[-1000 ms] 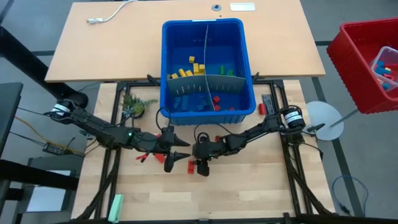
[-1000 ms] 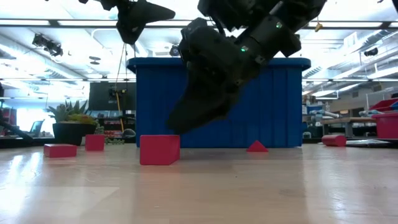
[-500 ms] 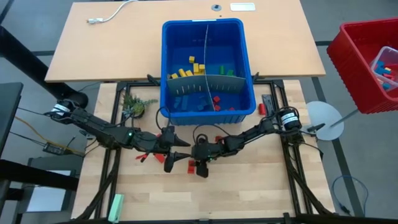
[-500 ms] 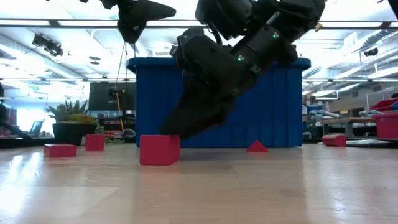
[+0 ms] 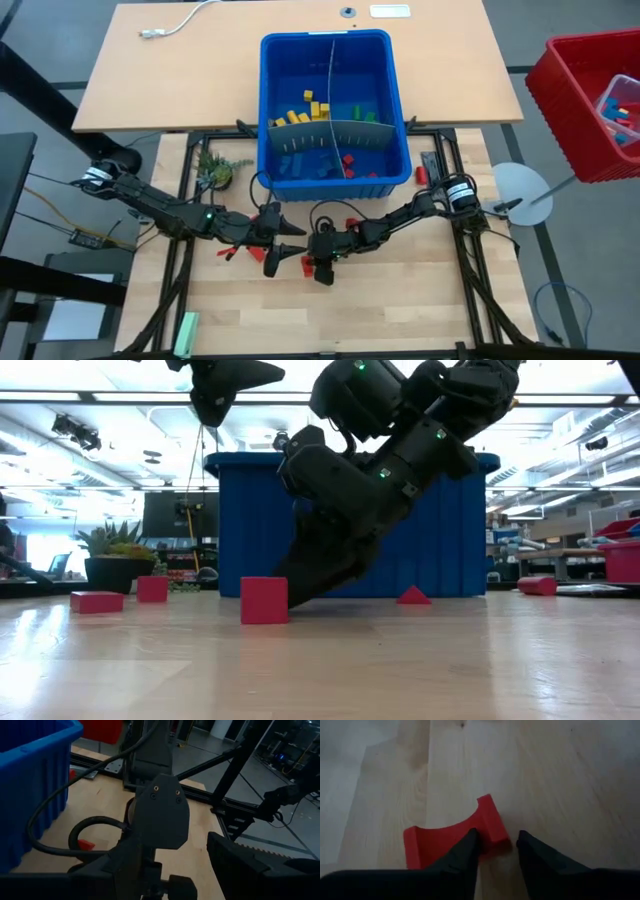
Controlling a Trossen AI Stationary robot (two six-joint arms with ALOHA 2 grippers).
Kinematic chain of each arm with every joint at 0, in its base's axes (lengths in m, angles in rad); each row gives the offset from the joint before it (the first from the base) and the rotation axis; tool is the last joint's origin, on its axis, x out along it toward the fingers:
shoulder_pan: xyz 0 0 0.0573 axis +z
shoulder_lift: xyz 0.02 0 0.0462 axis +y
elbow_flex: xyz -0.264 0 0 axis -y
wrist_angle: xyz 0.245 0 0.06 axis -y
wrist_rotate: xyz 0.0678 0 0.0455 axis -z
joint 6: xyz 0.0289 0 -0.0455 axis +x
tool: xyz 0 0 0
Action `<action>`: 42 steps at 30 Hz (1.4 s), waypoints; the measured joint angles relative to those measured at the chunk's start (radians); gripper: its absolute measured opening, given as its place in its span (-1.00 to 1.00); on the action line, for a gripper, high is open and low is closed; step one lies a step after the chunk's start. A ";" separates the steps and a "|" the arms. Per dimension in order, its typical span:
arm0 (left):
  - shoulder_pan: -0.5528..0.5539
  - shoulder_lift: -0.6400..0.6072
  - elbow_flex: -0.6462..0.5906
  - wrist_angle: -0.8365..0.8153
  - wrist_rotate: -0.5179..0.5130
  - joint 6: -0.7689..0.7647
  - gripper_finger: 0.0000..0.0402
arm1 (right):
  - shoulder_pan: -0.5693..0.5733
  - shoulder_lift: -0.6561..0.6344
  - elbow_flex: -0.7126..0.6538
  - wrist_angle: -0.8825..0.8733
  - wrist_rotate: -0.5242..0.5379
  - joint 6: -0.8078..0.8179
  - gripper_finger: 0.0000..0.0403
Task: Sort blocks
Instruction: Put the orange block with the other orange blocks into the blue bin
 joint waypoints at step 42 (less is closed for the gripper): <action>0.000 0.000 0.000 0.006 0.000 0.000 0.16 | 0.012 -0.058 -0.002 0.208 0.000 -0.048 -0.19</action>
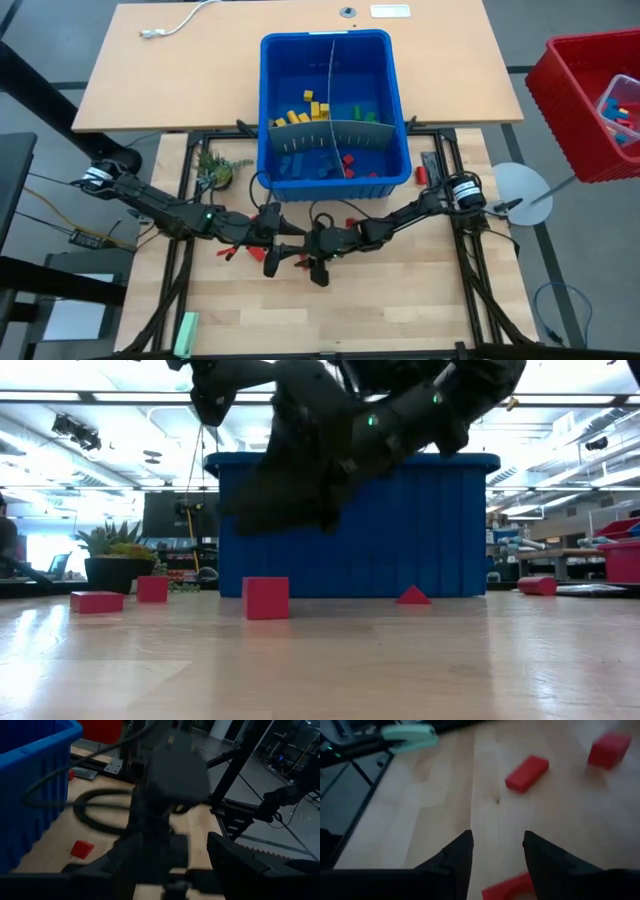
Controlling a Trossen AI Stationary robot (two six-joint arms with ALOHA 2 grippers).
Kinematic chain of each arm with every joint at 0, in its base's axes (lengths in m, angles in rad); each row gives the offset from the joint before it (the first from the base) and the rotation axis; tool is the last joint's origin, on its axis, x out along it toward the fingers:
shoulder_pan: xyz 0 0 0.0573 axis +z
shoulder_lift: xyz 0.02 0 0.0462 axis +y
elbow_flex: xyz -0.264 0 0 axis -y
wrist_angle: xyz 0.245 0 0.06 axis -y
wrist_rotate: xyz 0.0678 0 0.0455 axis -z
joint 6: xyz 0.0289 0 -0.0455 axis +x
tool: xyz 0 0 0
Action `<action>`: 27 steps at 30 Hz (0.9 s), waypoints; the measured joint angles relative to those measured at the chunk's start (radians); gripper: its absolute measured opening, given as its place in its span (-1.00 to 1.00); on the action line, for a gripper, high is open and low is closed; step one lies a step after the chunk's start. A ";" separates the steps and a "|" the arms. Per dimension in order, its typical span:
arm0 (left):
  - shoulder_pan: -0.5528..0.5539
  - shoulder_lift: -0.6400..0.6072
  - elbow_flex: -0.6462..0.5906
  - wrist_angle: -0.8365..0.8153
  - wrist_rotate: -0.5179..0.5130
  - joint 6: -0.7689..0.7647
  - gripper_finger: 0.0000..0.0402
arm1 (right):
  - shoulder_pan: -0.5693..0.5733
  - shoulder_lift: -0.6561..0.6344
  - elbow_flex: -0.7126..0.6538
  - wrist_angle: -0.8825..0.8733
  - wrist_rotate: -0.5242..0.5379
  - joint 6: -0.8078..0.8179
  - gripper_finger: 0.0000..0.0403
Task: Sort blocks
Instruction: Put the orange block with the other orange blocks into the blue bin
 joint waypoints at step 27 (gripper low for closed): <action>0.001 0.000 0.000 0.007 -0.005 -0.002 0.16 | 0.021 -0.016 0.000 -0.343 0.017 -0.110 -0.41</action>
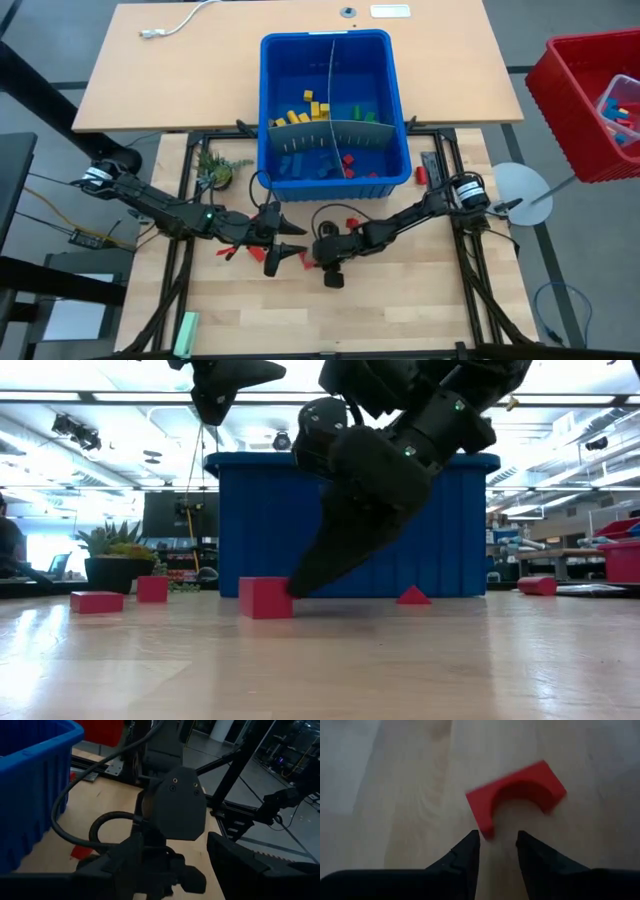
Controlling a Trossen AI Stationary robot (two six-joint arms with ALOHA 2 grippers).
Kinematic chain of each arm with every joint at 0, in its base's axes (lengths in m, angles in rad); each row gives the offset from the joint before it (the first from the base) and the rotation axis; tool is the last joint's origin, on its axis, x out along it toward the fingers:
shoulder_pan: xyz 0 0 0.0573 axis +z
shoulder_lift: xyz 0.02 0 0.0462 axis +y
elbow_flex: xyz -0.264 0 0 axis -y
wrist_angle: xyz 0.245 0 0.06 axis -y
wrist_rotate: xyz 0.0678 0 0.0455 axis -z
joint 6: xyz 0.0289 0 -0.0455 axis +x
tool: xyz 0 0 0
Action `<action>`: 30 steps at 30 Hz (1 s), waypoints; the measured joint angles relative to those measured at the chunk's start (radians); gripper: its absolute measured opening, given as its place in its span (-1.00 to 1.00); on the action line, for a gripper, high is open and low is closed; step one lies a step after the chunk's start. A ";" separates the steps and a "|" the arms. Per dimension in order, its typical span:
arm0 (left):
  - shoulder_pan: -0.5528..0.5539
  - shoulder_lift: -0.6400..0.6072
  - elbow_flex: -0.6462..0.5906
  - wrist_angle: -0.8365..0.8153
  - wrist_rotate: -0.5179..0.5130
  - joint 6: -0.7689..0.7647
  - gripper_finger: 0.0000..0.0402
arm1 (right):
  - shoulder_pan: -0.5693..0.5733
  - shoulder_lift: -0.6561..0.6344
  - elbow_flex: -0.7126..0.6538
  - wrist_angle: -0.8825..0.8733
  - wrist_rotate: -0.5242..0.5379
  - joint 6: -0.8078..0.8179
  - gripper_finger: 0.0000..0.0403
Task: Sort blocks
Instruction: Put the orange block with the other orange blocks into the blue bin
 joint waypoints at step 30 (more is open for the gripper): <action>0.000 0.000 0.000 0.010 -0.004 0.001 0.16 | 0.008 0.007 0.000 0.057 -0.015 0.056 -0.71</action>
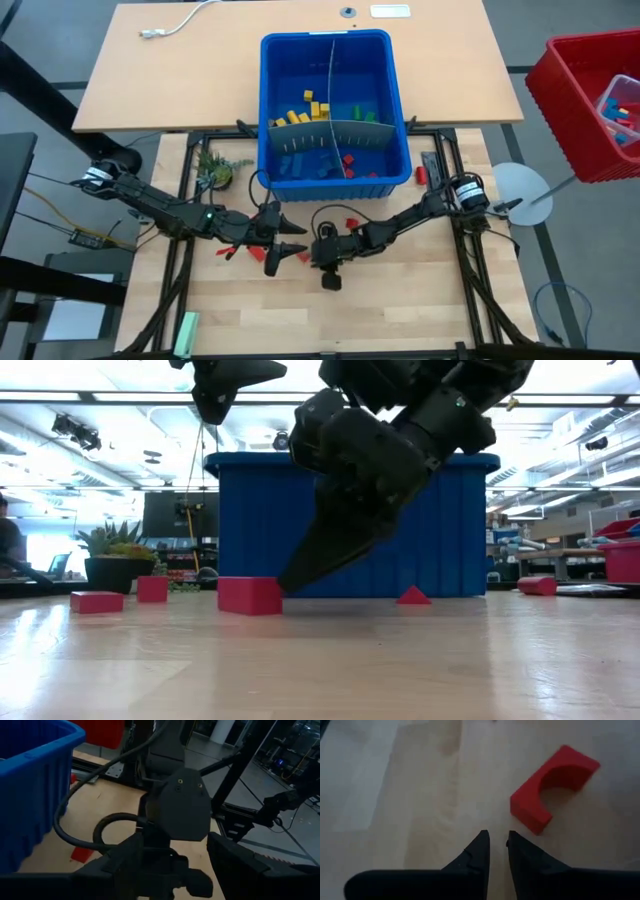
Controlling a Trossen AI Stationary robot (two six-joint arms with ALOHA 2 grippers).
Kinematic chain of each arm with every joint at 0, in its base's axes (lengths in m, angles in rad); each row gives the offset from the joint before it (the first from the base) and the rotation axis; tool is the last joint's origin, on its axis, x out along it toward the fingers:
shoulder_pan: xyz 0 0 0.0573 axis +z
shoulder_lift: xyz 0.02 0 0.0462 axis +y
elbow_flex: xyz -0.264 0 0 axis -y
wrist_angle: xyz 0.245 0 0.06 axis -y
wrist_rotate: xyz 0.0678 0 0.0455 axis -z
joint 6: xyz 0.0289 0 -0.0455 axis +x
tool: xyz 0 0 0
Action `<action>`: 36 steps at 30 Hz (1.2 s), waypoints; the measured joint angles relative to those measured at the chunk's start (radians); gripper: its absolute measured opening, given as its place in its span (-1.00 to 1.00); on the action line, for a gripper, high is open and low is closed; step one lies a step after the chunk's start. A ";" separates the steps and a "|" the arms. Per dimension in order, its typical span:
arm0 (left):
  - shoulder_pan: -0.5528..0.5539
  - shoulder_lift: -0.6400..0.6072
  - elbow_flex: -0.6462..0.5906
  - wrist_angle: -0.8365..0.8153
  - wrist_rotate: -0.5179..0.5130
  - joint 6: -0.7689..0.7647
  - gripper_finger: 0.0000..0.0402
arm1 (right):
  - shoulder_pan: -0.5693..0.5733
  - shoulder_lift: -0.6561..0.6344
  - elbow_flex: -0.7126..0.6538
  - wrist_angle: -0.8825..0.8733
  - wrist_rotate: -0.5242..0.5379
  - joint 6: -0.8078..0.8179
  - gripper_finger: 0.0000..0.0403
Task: Sort blocks
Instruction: Put the orange block with the other orange blocks into the blue bin
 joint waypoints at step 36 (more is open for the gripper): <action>0.000 -0.040 0.019 0.035 0.013 0.000 0.16 | -0.135 0.001 0.001 0.329 0.041 -0.345 0.11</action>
